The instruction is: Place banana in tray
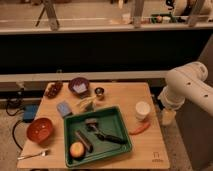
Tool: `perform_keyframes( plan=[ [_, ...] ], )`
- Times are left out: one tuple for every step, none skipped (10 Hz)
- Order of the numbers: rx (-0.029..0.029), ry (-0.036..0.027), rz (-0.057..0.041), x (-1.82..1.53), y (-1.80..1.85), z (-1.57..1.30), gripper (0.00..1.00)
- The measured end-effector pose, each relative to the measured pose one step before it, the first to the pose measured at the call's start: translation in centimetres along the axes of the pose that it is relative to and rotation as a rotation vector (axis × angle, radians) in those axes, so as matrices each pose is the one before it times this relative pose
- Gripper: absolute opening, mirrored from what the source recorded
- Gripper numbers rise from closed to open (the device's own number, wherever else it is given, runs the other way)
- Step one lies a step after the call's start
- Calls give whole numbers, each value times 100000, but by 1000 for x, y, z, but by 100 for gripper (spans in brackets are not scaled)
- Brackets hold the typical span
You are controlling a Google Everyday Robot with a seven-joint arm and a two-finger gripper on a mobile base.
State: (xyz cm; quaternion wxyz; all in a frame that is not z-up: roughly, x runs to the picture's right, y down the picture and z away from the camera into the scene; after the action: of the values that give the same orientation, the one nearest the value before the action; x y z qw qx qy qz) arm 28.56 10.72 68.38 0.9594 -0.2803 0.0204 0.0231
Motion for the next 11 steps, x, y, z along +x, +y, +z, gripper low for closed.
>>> perform_keyframes(
  plan=[
    [1, 8, 3, 4, 1, -1, 80],
    [2, -7, -4, -3, -1, 0, 80],
    [-8, 0, 9, 1, 2, 1, 80],
    [10, 4, -14, -3, -4, -2, 80],
    [204, -115, -122, -105, -47, -95, 80],
    [912, -80, -699, -669, -428, -371, 80],
    [492, -1039, -780, -1565, -463, -434, 80],
    [280, -328, -623, -865, -190, -124, 80],
    [460, -101, -285, -201, -126, -151, 80],
    [882, -810, 96, 39, -290, -59, 80],
    [468, -459, -278, -24, -267, -90, 80]
  ],
)
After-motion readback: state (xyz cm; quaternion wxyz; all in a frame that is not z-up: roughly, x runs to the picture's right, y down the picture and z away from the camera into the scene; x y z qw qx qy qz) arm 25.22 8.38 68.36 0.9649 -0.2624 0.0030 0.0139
